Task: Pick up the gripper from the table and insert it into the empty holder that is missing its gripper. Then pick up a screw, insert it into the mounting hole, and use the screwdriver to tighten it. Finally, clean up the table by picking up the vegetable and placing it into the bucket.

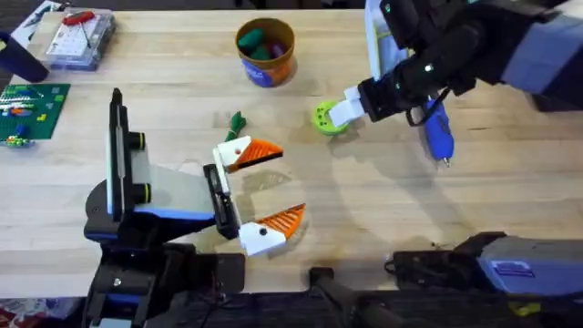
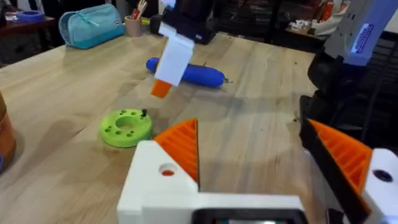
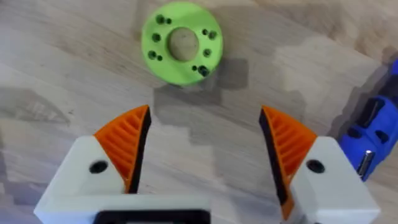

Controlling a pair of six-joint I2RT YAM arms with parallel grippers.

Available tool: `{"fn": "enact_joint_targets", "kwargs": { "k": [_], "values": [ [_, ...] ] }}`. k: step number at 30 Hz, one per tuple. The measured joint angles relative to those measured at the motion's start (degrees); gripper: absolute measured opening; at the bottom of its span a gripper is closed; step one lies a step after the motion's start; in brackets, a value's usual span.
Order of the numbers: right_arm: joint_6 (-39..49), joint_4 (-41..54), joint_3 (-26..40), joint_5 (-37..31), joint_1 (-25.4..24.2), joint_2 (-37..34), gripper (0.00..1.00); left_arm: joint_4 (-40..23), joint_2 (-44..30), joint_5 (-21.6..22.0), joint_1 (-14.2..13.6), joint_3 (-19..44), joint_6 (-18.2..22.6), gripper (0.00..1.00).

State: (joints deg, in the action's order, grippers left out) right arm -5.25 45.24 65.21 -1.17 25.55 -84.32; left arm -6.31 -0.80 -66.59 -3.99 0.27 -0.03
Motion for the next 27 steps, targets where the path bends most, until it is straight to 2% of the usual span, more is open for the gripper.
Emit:
{"fn": "enact_joint_targets", "kwargs": {
  "k": [11, 18, 20, 27],
  "values": [
    [-0.53, -5.00, -0.91, 0.10, -1.08, -8.76, 0.992, 0.00, 0.00, 0.05, 0.00, 0.00, 0.00, 0.990],
    [-0.53, -8.64, -0.99, 0.17, -1.08, -9.82, 0.956, 0.00, 0.00, 0.15, 0.00, 0.00, 0.00, 0.990],
    [-0.51, -8.89, -0.99, 0.17, -1.08, -9.82, 0.927, 0.02, 0.00, 0.15, 0.00, 0.00, 0.00, 0.990],
    [-0.55, -9.01, -0.99, 0.18, -1.08, -11.09, 0.732, 0.02, 0.00, 0.15, 0.00, 0.00, 0.00, 0.990]
  ]
}}
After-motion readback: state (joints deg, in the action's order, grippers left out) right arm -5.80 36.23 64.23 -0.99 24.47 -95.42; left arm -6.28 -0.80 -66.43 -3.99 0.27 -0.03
